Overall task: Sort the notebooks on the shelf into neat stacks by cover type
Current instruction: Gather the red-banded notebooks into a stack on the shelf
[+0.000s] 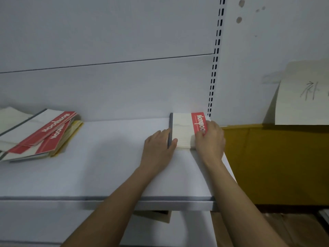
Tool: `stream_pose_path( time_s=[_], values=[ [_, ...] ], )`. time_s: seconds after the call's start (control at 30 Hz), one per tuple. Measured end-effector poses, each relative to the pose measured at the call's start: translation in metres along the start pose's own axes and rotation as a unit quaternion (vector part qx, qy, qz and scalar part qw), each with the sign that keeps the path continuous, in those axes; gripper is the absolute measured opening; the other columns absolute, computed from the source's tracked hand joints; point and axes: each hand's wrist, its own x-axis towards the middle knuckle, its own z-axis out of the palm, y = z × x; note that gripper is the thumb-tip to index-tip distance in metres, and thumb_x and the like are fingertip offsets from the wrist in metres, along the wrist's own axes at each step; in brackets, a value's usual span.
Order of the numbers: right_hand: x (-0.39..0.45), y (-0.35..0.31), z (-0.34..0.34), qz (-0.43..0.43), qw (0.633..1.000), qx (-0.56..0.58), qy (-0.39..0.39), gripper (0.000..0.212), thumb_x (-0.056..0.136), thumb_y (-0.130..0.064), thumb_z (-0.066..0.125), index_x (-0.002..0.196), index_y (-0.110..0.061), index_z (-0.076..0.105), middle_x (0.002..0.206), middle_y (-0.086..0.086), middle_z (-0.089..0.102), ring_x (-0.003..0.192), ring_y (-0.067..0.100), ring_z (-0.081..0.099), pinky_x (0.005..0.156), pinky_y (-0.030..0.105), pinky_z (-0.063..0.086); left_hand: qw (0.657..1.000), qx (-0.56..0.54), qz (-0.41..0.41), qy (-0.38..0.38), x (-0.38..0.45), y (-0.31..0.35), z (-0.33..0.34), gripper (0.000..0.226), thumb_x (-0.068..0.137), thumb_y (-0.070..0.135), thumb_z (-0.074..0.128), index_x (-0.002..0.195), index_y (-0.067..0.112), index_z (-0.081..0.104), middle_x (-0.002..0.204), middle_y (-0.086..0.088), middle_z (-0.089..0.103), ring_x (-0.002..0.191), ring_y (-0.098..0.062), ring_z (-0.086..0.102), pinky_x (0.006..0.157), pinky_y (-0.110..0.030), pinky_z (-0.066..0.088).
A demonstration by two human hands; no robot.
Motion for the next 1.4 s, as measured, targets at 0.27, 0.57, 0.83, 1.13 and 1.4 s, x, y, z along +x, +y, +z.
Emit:
stream_pose_path(
  time_s=[0.27, 0.57, 0.83, 1.13, 1.4],
  values=[
    [-0.031, -0.057, -0.016, -0.117, 0.984, 0.124, -0.058, 0.035, 0.097, -0.015, 0.047, 0.131, -0.017, 0.054, 0.130, -0.001, 0.056, 0.116, 0.016, 0.052, 0.094, 0.031, 0.044, 0.997, 0.016, -0.074, 0.012, -0.017, -0.058, -0.088, 0.046, 0.100, 0.047, 0.036, 0.138, 0.025, 0.050, 0.143, 0.005, 0.051, 0.134, -0.016, 0.040, 0.110, -0.033, 0.027],
    [-0.109, -0.227, 0.069, -0.229, 0.931, 0.074, -0.275, 0.030, 0.097, -0.032, 0.046, 0.126, -0.029, 0.055, 0.119, -0.013, 0.058, 0.101, 0.008, 0.057, 0.093, 0.035, 0.047, 0.985, 0.110, -0.128, 0.045, -0.031, -0.218, -0.245, 0.044, 0.096, 0.055, 0.034, 0.124, 0.032, 0.058, 0.133, 0.002, 0.059, 0.122, -0.025, 0.051, 0.097, -0.037, 0.038],
    [-0.187, -0.387, 0.190, -0.307, 0.913, 0.008, -0.268, 0.051, 0.090, -0.049, 0.052, 0.134, -0.023, 0.051, 0.135, -0.001, 0.052, 0.126, 0.020, 0.043, 0.101, 0.038, 0.039, 0.977, 0.080, -0.191, 0.046, -0.059, -0.374, -0.324, 0.046, 0.096, 0.053, 0.037, 0.132, 0.029, 0.053, 0.135, 0.001, 0.056, 0.124, -0.024, 0.049, 0.102, -0.040, 0.039],
    [-0.178, -0.433, 0.247, -0.261, 0.869, -0.187, -0.376, 0.079, 0.082, -0.077, 0.043, 0.135, -0.018, 0.042, 0.143, 0.004, 0.042, 0.133, 0.031, 0.038, 0.106, 0.051, 0.033, 0.987, -0.014, -0.158, 0.018, -0.040, -0.429, -0.343, 0.044, 0.094, 0.048, 0.042, 0.131, 0.026, 0.055, 0.132, 0.001, 0.059, 0.122, -0.020, 0.051, 0.100, -0.034, 0.040],
    [-0.210, -0.416, 0.223, -0.304, 0.885, -0.115, -0.334, 0.051, 0.096, -0.064, 0.025, 0.103, -0.022, 0.053, 0.101, -0.004, 0.056, 0.094, 0.018, 0.052, 0.089, 0.043, 0.042, 0.986, -0.096, -0.116, 0.077, -0.034, -0.437, -0.336, 0.032, 0.094, 0.034, 0.045, 0.100, 0.014, 0.069, 0.104, -0.002, 0.070, 0.106, -0.023, 0.057, 0.091, -0.037, 0.047]
  ],
)
